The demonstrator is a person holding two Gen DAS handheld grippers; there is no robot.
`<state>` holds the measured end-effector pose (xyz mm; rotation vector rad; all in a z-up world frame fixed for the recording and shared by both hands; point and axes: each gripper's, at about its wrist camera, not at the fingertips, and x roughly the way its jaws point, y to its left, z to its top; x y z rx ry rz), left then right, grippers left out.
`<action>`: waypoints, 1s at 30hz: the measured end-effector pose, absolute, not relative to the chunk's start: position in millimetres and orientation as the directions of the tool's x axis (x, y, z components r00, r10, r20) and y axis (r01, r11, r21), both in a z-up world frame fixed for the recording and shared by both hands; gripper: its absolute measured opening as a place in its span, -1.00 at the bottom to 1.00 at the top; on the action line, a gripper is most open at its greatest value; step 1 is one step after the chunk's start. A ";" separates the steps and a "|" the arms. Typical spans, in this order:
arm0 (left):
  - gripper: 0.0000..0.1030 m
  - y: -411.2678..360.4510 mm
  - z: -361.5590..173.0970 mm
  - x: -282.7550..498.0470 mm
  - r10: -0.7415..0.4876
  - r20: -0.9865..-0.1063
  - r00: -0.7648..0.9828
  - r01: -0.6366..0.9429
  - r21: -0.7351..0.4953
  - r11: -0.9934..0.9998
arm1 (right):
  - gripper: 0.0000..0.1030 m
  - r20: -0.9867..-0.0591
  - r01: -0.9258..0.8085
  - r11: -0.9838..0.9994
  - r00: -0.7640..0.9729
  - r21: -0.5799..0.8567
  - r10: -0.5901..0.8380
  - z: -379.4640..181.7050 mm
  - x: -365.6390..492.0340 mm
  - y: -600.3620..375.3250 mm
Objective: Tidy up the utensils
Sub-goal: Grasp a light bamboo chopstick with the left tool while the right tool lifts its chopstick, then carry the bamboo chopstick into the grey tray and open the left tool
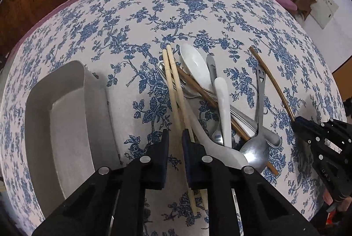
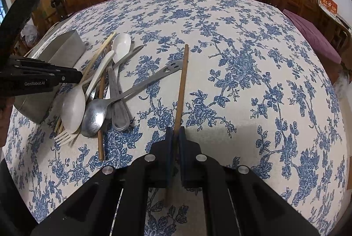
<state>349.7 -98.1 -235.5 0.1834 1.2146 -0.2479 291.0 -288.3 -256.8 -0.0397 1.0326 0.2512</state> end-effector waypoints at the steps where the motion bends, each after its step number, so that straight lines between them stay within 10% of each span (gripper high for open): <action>1: -0.77 -98.9 -238.1 349.8 -0.081 -0.944 0.320 0.287 0.015 0.958 | -0.86 -0.855 -0.223 0.971 0.486 0.081 0.183 -256.6 291.8 -287.4; 30: -0.91 -12.8 -147.7 309.7 -0.141 -0.869 0.474 0.218 -0.039 0.975 | -0.89 -0.764 -0.288 0.943 0.566 0.167 0.309 -182.5 255.5 -241.4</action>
